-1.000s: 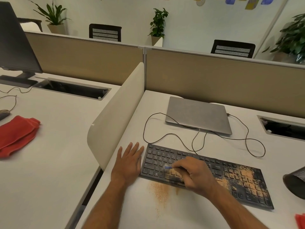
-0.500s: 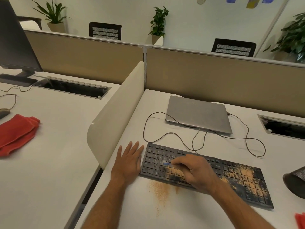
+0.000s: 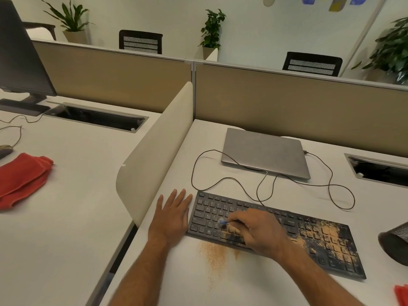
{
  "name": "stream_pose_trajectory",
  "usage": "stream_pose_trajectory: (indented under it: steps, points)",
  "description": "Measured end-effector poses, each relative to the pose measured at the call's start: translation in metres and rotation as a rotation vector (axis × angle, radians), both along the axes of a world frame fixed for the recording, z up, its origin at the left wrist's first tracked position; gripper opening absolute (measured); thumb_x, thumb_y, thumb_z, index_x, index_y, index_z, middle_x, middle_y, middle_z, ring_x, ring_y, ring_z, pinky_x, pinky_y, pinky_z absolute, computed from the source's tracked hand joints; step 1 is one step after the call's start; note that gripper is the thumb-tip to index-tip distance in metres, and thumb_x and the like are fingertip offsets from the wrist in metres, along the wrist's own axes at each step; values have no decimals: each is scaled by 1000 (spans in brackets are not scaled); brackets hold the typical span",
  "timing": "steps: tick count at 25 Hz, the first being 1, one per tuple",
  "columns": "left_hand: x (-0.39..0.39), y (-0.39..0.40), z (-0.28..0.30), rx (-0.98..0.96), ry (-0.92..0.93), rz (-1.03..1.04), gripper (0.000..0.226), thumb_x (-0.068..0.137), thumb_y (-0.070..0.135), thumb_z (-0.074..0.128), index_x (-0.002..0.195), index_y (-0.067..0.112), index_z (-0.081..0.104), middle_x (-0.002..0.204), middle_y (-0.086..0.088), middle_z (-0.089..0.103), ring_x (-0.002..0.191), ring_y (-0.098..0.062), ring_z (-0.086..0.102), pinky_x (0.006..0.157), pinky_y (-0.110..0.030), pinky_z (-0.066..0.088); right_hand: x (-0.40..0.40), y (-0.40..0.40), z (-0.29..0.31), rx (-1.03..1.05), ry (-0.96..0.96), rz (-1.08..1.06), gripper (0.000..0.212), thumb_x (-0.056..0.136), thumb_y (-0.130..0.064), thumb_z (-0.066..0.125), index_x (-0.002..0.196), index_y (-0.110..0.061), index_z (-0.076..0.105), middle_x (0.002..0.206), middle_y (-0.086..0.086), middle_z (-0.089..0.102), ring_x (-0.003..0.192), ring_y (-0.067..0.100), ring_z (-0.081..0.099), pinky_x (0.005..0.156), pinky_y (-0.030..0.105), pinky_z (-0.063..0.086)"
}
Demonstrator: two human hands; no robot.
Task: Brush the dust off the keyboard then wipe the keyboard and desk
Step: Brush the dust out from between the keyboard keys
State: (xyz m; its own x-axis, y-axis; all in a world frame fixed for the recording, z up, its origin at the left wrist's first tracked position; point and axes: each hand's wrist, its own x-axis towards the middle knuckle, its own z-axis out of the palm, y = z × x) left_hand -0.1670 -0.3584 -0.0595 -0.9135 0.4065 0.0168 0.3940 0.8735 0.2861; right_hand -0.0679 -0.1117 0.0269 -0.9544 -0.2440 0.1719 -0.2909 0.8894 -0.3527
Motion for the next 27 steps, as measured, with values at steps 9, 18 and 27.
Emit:
stream_pose_trajectory:
  steps: [9, 18, 27]
  points:
    - [0, 0, 0, -15, 5, -3, 72, 92, 49, -6, 158, 37, 19, 166, 14, 9, 153, -8, -6, 124, -42, -11, 2, 3, -1, 2, -9, -24, 19, 90, -39, 46, 100, -34, 62, 75, -15, 62, 68, 5, 53, 58, 26, 47]
    - [0, 0, -1, 3, 12, 11, 69, 94, 48, -2, 157, 37, 23, 166, 14, 13, 153, -7, -3, 124, -42, -10, 2, 5, 1, 9, 56, 12, 18, 90, -39, 44, 99, -37, 60, 72, -16, 61, 65, 4, 50, 52, 29, 47]
    - [1, 0, 0, 3, 7, 8, 70, 93, 48, -3, 157, 37, 21, 166, 14, 11, 153, -7, -5, 124, -43, -10, 1, 7, 7, -29, 87, 58, 21, 91, -41, 43, 101, -36, 61, 73, -17, 62, 64, 4, 52, 51, 25, 46]
